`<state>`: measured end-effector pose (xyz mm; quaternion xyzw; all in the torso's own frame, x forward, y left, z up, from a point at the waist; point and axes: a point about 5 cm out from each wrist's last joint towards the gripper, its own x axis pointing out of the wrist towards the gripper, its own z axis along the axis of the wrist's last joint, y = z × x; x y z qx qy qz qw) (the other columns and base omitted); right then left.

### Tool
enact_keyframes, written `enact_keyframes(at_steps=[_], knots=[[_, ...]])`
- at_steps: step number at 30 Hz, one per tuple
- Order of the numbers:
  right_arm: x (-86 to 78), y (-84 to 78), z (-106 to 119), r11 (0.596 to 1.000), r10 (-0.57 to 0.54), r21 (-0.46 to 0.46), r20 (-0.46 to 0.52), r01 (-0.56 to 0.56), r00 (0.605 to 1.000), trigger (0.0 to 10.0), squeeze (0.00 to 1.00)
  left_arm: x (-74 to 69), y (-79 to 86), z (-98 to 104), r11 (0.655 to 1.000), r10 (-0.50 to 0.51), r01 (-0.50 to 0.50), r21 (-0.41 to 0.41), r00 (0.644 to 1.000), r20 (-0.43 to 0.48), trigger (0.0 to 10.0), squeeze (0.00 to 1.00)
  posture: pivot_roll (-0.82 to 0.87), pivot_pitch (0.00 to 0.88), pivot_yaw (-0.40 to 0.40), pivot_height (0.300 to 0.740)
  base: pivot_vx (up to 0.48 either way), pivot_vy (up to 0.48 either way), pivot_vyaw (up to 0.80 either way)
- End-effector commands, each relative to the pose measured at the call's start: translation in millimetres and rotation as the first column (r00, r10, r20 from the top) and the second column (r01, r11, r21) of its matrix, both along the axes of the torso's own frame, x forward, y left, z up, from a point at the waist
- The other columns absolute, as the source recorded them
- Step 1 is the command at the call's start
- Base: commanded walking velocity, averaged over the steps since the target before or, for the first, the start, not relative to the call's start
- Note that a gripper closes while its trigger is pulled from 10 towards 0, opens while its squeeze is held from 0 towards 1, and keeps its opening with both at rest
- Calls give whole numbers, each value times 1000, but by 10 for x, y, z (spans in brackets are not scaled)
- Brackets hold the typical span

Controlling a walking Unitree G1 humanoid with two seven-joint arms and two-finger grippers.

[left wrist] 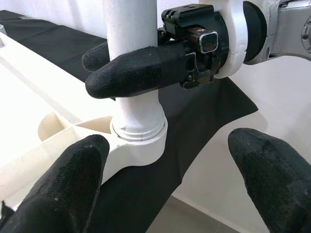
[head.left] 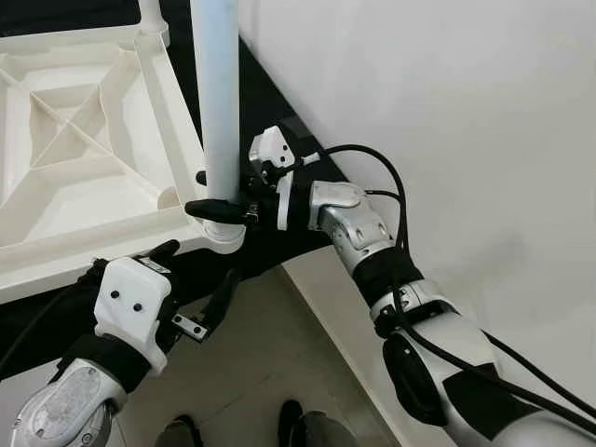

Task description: Building children table

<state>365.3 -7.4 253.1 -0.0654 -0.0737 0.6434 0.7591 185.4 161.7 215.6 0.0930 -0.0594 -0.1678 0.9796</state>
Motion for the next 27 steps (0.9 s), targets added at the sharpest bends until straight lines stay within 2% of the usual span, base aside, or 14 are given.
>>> enact_keyframes(at_steps=[1, 2, 3, 4, 6, 7, 8, 10, 12, 13, 14, 15, 17, 27], knots=[[76, -10, -247, 963, -267, -2, -97, 268, 959, 0, 0, -29, -4, -47, 1000, -18, 19, 9, 999, -32, 10000, 0, 230, 289, -172, 740, 0, 0, 0], [76, -10, -247, 963, -267, -2, -97, 268, 959, 0, 0, -29, -4, -47, 1000, -18, 19, 9, 999, -32, 10000, 0, 230, 289, -172, 740, 0, 0, 0], [113, -56, -422, 808, -585, -9, -143, 590, 799, 0, 0, -36, 7, -50, 1000, -18, 18, 11, 999, -35, 10000, 0, 227, 289, -173, 740, 0, 0, 0], [-9, -88, -597, 694, -709, -19, -193, 719, 679, 0, 0, -38, 16, -45, 1000, -17, 18, 13, 999, -35, 10000, 0, 227, 296, -163, 740, 0, 0, 0], [-9, -88, -597, 694, -709, -19, -193, 719, 679, 0, 0, -38, 16, -45, 1000, -17, 18, 13, 999, -35, 10000, 0, 227, 296, -163, 740, 0, 0, 0], [-213, -42, -777, 671, -729, -45, -220, 740, 648, 0, 0, -36, 27, -53, 1000, -14, 15, 19, 999, -38, 10000, 0, 227, 292, -155, 740, 0, 0, 0], [-213, -42, -777, 671, -729, -45, -220, 740, 648, 0, 0, -36, 27, -53, 1000, -14, 15, 19, 999, -38, 10000, 0, 227, 292, -155, 740, 0, 0, 0], [-456, 205, -822, 799, -590, -29, -228, 601, 774, 0, 0, -15, 16, -51, 1000, -20, 21, 21, 999, -36, 10000, 0, 232, 271, -158, 740, 0, 0, 0], [-456, 205, -822, 799, -590, -29, -228, 601, 774, 0, 0, -15, 16, -51, 1000, -20, 21, 21, 999, -36, 10000, 0, 232, 271, -158, 740, 0, 0, 0], [-473, 305, -770, 844, -526, -9, -212, 536, 824, 0, 0, -1, 11, -48, 1000, -22, 22, 21, 999, -32, 10000, 0, 232, 263, -167, 740, 0, 0, 0], [-446, 390, -724, 872, -482, -11, -182, 489, 857, 7686, 0, 9, 9, -35, 1000, -20, 20, 19, 1000, -24, 10000, 0, 238, 265, -173, 740, 0, 0, 0], [-422, 446, -688, 889, -450, -4, -176, 457, 875, 10000, 0, 15, 10, -28, 1000, -18, 18, 17, 1000, -19, 10000, 0, 238, 265, -173, 740, 0, 0, 0], [-405, 507, -557, 913, -388, 66, -173, 404, 905, 10000, 0, 17, 29, -20, 1000, -6, 6, 22, 1000, -13, 10000, 0, 244, 261, -175, 740, 0, 0, 0], [-288, 297, -406, 875, -473, 56, -112, 481, 874, 10000, 0, 26, 18, -13, 1000, -11, 11, 20, 1000, -10, 10000, 0, 233, 265, -170, 740, 0, 0, 625]])
